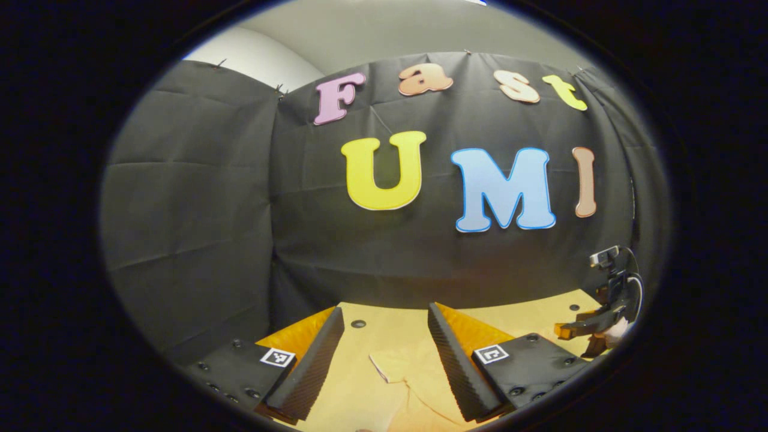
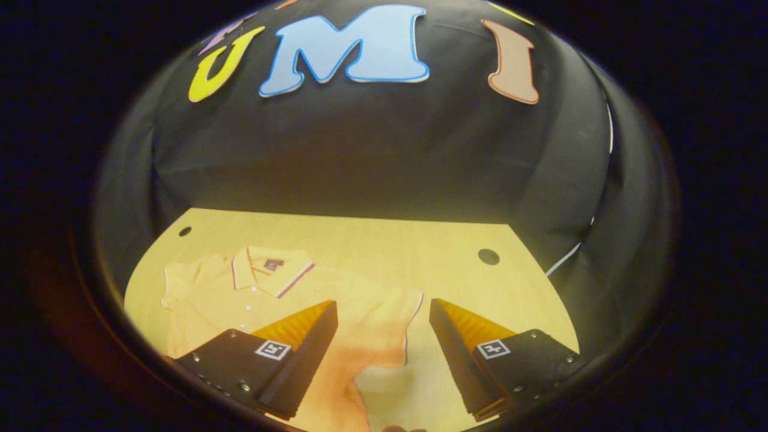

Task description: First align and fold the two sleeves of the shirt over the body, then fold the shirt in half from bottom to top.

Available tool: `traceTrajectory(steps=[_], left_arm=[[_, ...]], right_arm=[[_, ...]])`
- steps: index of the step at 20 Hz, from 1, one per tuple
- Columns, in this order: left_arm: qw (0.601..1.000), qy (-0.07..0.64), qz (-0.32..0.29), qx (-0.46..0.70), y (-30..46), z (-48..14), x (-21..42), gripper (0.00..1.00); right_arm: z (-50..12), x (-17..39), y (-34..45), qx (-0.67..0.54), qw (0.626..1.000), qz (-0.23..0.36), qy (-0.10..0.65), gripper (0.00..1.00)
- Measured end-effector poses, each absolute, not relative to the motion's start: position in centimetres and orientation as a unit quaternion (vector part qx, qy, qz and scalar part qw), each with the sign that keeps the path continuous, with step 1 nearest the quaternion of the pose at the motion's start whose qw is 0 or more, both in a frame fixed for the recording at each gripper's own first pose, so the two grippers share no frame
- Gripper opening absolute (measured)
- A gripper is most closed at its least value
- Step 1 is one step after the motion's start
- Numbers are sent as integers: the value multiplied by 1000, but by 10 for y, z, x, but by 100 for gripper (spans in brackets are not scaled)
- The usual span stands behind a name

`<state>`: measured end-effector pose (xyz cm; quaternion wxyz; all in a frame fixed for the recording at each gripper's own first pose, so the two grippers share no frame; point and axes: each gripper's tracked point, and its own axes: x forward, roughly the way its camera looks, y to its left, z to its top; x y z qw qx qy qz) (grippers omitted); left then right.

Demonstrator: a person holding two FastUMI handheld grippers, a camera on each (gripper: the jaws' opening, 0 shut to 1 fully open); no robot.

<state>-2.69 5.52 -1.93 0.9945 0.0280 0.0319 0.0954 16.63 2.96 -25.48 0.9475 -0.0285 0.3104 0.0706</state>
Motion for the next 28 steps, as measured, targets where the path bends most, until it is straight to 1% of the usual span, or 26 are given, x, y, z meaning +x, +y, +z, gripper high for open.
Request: traceTrajectory(steps=[2, 6, 12, 14, 15, 16, 17, 18, 19, 21, 25, 28], left_arm=[[993, 39, 107, 26, 62, -24, -31, 93], [990, 50, 128, 27, 74, -28, -32, 93], [989, 56, 134, 23, 77, -33, -29, 93], [989, 58, 132, 22, 76, -34, -29, 94], [989, 59, 131, 22, 76, -33, -28, 94], [990, 60, 130, 21, 76, -34, -27, 93], [990, 61, 128, 20, 75, -34, -27, 93], [990, 62, 127, 20, 75, -35, -26, 93], [990, 62, 125, 20, 74, -35, -26, 93], [990, 64, 121, 22, 73, -36, -23, 93], [991, 66, 114, 21, 70, -39, -18, 93], [992, 65, 108, 18, 69, -40, -16, 93]], right_arm=[[-285, 172, 28, -42, 936, 70, 342, 96], [-325, 175, 29, -44, 915, 69, 394, 96], [-357, 170, 39, -35, 894, 76, 441, 96], [-358, 173, 46, -16, 893, 79, 442, 90], [-360, 171, 50, -6, 890, 82, 449, 78], [-359, 172, 55, 5, 888, 86, 452, 70], [-358, 173, 55, 10, 887, 85, 454, 51], [-356, 172, 56, 14, 886, 85, 456, 40], [-354, 172, 57, 13, 886, 82, 456, 18], [-355, 171, 59, 9, 884, 78, 461, 8], [-338, 176, 59, -4, 896, 70, 439, 8], [-320, 177, 69, -11, 904, 83, 418, 7]])
